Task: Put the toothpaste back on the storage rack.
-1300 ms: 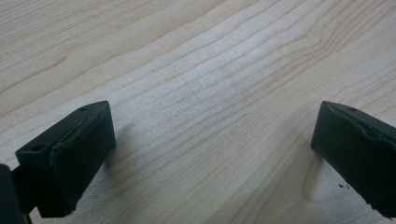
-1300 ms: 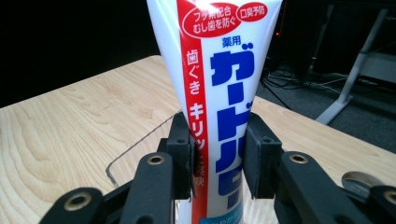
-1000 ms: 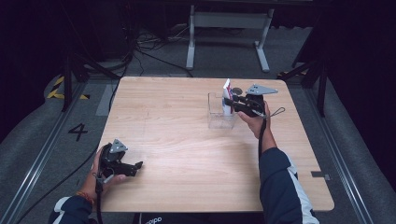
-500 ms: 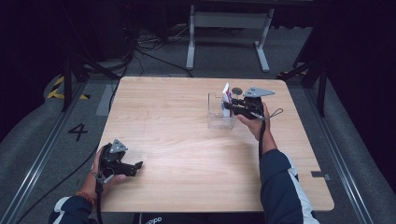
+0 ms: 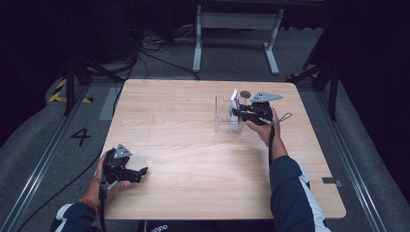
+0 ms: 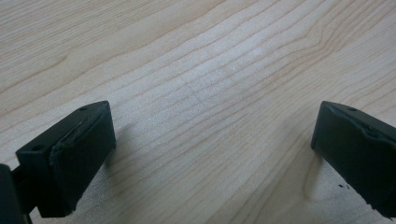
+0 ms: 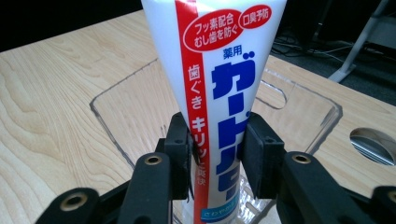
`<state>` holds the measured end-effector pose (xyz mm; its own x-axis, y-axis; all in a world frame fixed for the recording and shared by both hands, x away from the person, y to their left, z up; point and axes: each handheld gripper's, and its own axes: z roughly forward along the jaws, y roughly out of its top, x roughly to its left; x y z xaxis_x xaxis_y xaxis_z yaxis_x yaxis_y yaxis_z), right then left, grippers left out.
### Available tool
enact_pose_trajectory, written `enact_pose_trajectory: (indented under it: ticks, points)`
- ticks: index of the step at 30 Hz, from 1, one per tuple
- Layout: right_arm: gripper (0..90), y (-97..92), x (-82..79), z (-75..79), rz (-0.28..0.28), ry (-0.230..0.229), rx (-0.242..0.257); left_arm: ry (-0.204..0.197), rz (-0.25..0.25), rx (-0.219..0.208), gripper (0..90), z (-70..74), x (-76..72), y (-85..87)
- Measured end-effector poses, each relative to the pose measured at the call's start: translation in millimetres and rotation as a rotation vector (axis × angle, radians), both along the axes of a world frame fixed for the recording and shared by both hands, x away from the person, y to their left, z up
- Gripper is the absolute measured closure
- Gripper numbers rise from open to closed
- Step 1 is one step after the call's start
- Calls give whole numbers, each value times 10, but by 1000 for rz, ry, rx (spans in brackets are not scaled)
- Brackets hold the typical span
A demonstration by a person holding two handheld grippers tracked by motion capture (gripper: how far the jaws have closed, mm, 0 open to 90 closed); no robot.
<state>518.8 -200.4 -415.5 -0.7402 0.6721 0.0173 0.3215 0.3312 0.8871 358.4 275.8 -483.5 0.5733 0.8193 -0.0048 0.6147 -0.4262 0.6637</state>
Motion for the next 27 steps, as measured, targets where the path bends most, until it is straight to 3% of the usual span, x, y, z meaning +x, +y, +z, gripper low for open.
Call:
enact_pose_trajectory:
  ticks: [6,13,27]
  points:
    - [657,37,3,-4,6,8,-48,0,0,0,2,0,0,0]
    - [627,53,0,5,10,13,-64,0,0,0,2,0,0,0]
    - [590,76,-10,19,7,12,-36,0,0,0,2,0,0,0]
